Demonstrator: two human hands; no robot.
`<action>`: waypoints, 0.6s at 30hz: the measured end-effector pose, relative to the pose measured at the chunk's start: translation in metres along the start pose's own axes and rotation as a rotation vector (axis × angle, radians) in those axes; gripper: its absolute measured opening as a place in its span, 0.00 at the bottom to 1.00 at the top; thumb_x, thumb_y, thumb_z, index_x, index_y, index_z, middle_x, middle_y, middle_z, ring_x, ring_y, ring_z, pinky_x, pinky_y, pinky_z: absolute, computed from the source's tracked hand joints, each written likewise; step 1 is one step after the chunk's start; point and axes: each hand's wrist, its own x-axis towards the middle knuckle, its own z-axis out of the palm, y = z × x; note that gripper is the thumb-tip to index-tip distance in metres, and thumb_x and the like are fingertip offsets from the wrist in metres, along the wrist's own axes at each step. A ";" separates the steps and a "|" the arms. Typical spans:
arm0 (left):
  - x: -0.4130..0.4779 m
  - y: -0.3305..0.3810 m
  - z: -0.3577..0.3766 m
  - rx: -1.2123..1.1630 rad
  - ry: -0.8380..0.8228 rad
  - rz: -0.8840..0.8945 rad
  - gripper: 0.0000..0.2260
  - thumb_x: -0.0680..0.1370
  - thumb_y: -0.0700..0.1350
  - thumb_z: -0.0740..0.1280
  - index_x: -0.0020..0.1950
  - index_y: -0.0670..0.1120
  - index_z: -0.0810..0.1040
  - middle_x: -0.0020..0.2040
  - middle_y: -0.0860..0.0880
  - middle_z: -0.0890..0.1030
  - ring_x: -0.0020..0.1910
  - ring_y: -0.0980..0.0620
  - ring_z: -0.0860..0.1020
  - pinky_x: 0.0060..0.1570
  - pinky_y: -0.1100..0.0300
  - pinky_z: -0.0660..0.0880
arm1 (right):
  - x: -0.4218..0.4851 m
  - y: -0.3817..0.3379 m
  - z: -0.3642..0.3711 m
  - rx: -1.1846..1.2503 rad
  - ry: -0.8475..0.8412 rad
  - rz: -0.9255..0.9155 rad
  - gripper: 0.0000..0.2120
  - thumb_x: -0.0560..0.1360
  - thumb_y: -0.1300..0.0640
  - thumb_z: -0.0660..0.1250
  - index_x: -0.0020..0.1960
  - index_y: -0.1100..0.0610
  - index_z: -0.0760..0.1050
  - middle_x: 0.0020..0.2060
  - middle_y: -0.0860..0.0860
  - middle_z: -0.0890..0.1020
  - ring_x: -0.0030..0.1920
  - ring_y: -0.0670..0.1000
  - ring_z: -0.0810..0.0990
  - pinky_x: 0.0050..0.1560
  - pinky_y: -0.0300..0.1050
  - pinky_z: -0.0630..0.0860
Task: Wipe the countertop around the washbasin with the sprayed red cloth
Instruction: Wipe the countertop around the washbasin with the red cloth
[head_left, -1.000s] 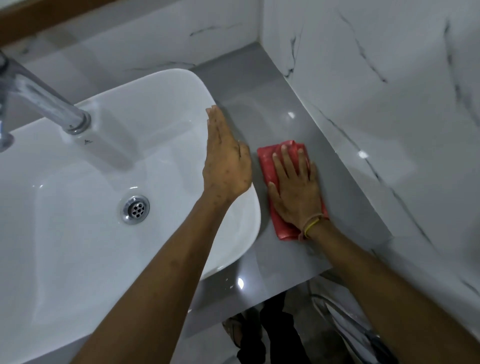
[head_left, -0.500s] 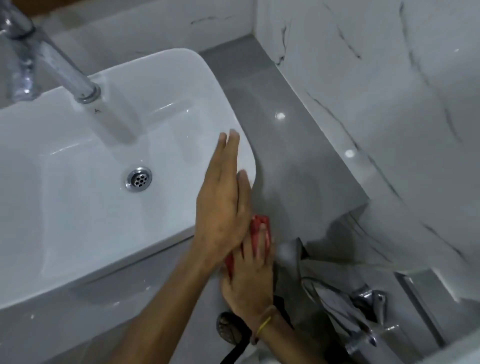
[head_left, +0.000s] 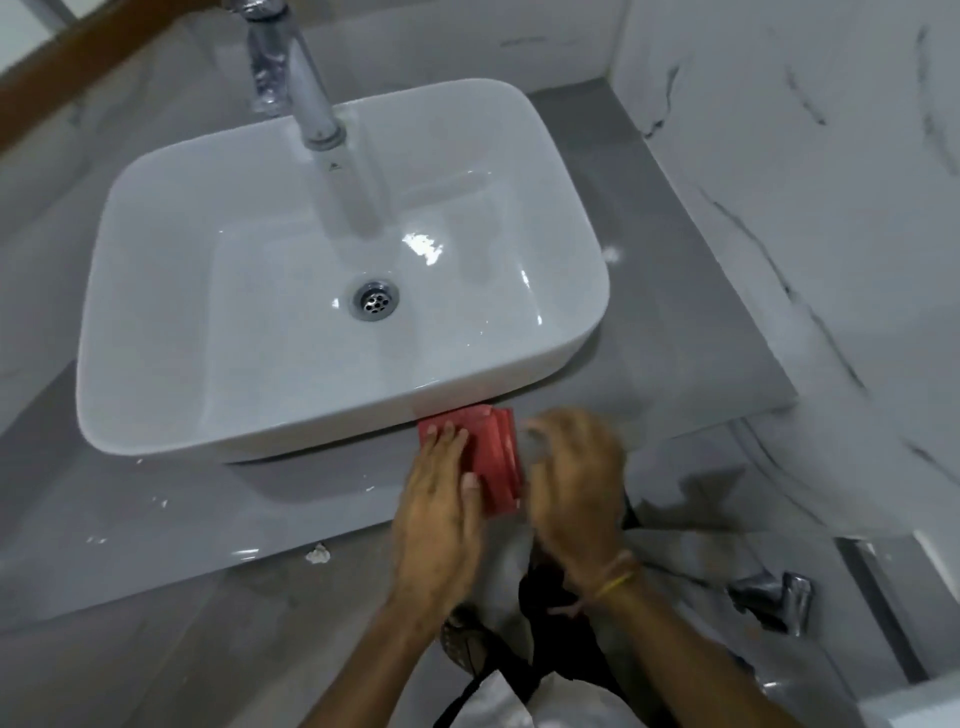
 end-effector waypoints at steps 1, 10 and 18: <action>0.003 0.000 0.010 0.100 -0.057 -0.031 0.26 0.79 0.55 0.47 0.75 0.45 0.59 0.77 0.46 0.60 0.77 0.49 0.54 0.76 0.55 0.49 | 0.013 0.007 -0.018 -0.040 0.114 -0.092 0.18 0.70 0.59 0.58 0.55 0.61 0.78 0.52 0.61 0.80 0.54 0.58 0.73 0.57 0.50 0.66; 0.009 -0.034 0.043 0.405 -0.049 -0.042 0.29 0.79 0.61 0.50 0.77 0.49 0.55 0.78 0.47 0.56 0.78 0.45 0.52 0.75 0.47 0.47 | 0.105 -0.012 -0.031 -0.369 -0.279 -0.586 0.24 0.80 0.49 0.49 0.73 0.55 0.66 0.72 0.52 0.71 0.71 0.56 0.70 0.61 0.54 0.74; -0.043 -0.167 -0.053 0.496 0.019 -0.434 0.28 0.77 0.63 0.40 0.77 0.57 0.51 0.79 0.48 0.52 0.78 0.43 0.48 0.73 0.38 0.52 | 0.112 -0.010 -0.038 -0.485 -0.483 -0.767 0.26 0.81 0.46 0.43 0.77 0.53 0.56 0.77 0.53 0.59 0.76 0.56 0.60 0.73 0.58 0.62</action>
